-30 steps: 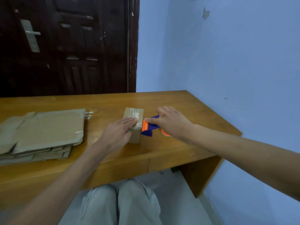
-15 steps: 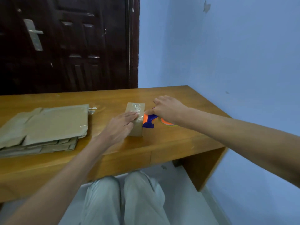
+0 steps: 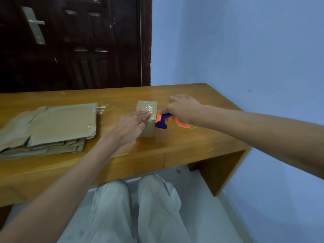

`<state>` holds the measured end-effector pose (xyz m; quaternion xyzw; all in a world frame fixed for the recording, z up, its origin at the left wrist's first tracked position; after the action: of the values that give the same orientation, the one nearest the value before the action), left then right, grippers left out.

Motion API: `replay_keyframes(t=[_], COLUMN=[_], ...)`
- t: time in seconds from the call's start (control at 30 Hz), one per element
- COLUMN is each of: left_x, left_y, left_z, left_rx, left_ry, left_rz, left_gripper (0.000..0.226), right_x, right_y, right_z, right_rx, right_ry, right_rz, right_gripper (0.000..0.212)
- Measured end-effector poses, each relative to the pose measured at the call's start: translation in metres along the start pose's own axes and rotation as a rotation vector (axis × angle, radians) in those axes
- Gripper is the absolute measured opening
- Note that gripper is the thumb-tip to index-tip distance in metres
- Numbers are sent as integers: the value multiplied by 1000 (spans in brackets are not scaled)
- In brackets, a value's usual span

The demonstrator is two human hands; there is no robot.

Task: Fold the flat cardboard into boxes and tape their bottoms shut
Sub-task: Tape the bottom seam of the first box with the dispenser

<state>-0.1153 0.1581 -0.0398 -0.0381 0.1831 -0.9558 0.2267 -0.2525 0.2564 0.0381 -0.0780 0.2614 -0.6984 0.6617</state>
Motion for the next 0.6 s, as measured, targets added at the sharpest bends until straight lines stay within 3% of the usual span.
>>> replay_keyframes(t=[0.1,0.23,0.33,0.4,0.53,0.6], left_x=[1,6,3,3,5,6], left_y=[4,6,5,1,7,7], left_z=[-2,0,1,2,0,-1], left_rx=[2,38,62,61,43,50], left_ry=[-5,-20,-42,-37,-50,-85], left_rz=[1,-18,-14,-42,-23,-26], left_gripper=[64,53,55,60,60,61], right_x=[2,12,12,11,13,8], right_y=[0,-12,-8,-14,-98,-118], right_z=[-4,2,-19,-37,-18,-28], right_rx=[55,-58,-287,-392,-113,17], right_ry=[72,28,40,37,-284,-264], right_rz=[17,119,286,374,87,10], right_gripper=[58,62,55,61,83,85])
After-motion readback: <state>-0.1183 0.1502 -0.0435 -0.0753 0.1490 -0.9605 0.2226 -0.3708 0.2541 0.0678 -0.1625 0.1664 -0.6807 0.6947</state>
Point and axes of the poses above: each hand's wrist, its own x-axis towards the middle knuckle, its own z-axis out of the back of the hand, y = z × x, the point moved 6 cm from there along x, towards the middle knuckle, and after that the axes turned 14 degrees about y, right-handed, at the moved point
